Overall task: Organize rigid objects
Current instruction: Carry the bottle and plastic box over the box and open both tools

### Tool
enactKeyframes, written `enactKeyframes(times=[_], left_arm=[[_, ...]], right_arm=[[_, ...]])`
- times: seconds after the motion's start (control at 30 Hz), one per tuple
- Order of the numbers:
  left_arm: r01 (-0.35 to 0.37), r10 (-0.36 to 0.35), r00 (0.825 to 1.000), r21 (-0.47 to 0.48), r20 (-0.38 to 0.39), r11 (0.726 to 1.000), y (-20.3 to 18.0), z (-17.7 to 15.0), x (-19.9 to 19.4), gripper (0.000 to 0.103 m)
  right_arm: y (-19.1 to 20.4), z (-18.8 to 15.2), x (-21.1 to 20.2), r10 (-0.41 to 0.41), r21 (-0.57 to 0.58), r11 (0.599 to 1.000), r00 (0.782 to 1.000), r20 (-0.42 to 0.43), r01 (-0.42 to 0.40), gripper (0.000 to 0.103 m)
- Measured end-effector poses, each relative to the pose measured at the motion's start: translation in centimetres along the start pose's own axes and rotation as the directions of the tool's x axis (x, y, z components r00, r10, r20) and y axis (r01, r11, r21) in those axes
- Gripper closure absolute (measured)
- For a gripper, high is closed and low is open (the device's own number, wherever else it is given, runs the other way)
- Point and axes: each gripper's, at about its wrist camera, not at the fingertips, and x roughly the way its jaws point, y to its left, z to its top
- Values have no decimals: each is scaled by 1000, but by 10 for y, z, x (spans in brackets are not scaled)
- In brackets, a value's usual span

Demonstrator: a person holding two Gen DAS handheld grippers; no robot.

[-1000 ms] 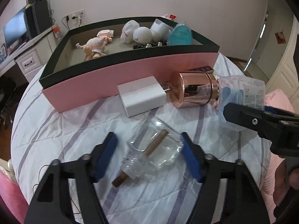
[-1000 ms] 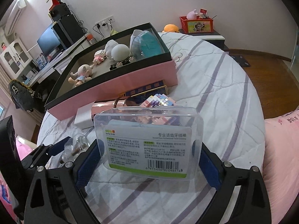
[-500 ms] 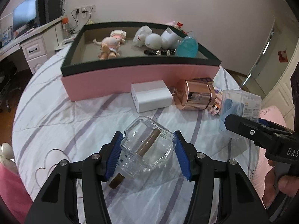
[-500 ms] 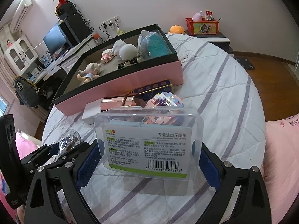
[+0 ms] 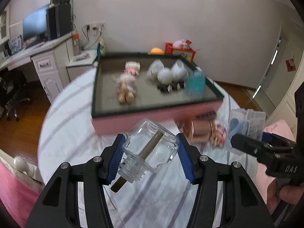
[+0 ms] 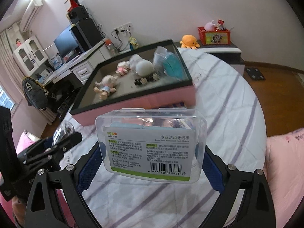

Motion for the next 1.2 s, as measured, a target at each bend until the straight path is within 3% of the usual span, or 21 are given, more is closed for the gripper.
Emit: enactKeyframes(times=[0.3,0.43,0.6,0.97,1.2], left_arm=[[-42,43,992,-4,120,999,12,66,-12,47],[-33,36,990,-23,134,999,21,89,-4,47],[-34,40,992,-49,120,998,33,112,23,47],[-10,12,1000,-79,16,997,36,102,89,47],[-7,6,1000,-99,-12,995,42,92,101,47]], right_arm=[[28,66,-13,-7,-118,993,993,120,21,7],[39,97,-5,-35,-166,984,987,155,61,7],[46,115,23,-60,-206,975,990,130,86,7],[39,111,89,-83,-227,970,997,11,83,7],[38,108,101,-96,-245,965,995,-17,88,7]])
